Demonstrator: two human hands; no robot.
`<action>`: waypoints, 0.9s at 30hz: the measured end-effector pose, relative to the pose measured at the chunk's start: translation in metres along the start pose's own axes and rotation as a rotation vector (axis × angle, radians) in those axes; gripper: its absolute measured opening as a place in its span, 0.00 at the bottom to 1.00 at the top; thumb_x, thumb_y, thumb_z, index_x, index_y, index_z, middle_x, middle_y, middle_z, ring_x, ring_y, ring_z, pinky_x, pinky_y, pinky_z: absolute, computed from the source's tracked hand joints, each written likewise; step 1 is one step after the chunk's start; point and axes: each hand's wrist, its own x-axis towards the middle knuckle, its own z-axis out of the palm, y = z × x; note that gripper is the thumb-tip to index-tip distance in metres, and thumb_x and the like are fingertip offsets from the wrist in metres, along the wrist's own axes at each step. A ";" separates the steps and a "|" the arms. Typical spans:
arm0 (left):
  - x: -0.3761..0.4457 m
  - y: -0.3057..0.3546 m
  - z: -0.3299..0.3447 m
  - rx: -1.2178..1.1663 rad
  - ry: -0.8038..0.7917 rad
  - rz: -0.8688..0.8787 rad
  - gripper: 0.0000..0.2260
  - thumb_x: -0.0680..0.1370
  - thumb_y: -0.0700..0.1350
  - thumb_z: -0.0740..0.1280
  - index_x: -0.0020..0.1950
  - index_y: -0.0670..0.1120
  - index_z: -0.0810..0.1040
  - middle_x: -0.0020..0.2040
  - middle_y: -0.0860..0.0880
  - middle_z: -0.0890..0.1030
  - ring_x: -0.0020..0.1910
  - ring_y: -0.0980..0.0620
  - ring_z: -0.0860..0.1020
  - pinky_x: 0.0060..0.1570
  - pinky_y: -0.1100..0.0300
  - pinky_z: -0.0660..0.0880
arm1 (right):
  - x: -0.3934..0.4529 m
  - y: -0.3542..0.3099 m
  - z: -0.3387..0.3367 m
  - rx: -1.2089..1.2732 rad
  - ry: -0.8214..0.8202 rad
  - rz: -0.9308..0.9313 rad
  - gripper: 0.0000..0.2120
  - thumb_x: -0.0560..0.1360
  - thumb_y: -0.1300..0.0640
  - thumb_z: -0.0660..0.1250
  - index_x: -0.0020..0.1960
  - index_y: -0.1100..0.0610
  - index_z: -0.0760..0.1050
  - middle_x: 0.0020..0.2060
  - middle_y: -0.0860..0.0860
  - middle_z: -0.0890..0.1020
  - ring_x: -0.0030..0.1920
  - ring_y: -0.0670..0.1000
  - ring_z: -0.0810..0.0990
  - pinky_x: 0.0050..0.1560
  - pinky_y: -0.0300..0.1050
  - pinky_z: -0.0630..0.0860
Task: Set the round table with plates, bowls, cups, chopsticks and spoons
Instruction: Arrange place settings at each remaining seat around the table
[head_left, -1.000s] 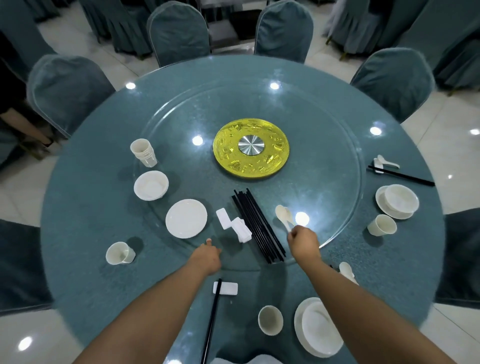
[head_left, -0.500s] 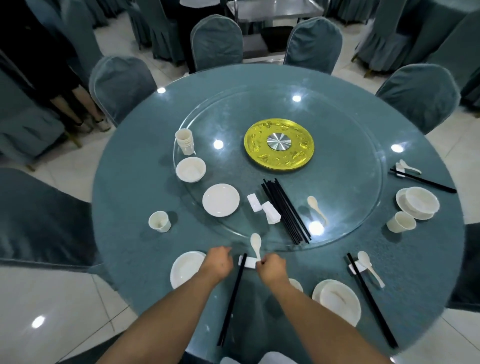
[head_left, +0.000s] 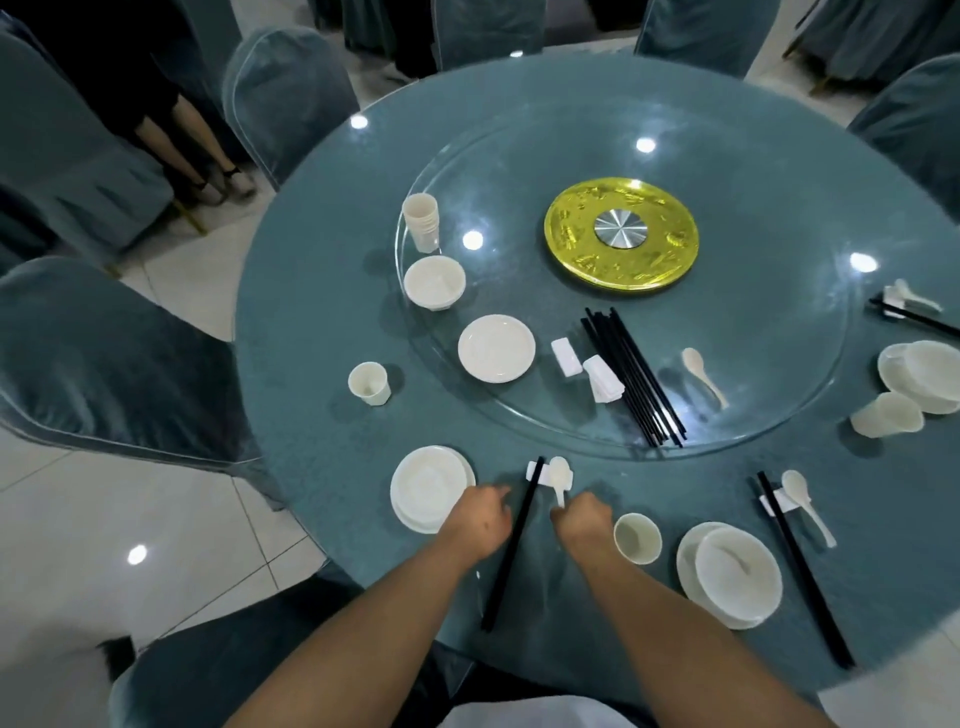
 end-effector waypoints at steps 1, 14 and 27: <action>0.000 0.001 -0.001 -0.010 -0.001 0.003 0.17 0.78 0.40 0.57 0.63 0.42 0.78 0.60 0.40 0.81 0.60 0.41 0.77 0.62 0.54 0.72 | 0.000 0.000 -0.001 0.010 0.004 0.005 0.12 0.74 0.56 0.66 0.52 0.63 0.80 0.50 0.61 0.84 0.52 0.61 0.82 0.48 0.47 0.77; -0.006 -0.020 -0.003 -0.053 -0.030 0.001 0.18 0.78 0.41 0.57 0.65 0.42 0.77 0.61 0.40 0.80 0.61 0.41 0.77 0.62 0.56 0.72 | -0.001 -0.003 0.011 0.004 0.017 0.032 0.15 0.75 0.53 0.65 0.54 0.63 0.80 0.51 0.61 0.83 0.54 0.60 0.82 0.51 0.48 0.77; -0.006 -0.024 -0.008 -0.075 -0.051 -0.024 0.19 0.79 0.42 0.57 0.67 0.44 0.76 0.63 0.42 0.79 0.62 0.42 0.76 0.63 0.56 0.72 | -0.010 -0.004 0.003 0.052 0.080 0.042 0.14 0.76 0.55 0.64 0.53 0.65 0.79 0.52 0.62 0.82 0.54 0.62 0.80 0.45 0.45 0.71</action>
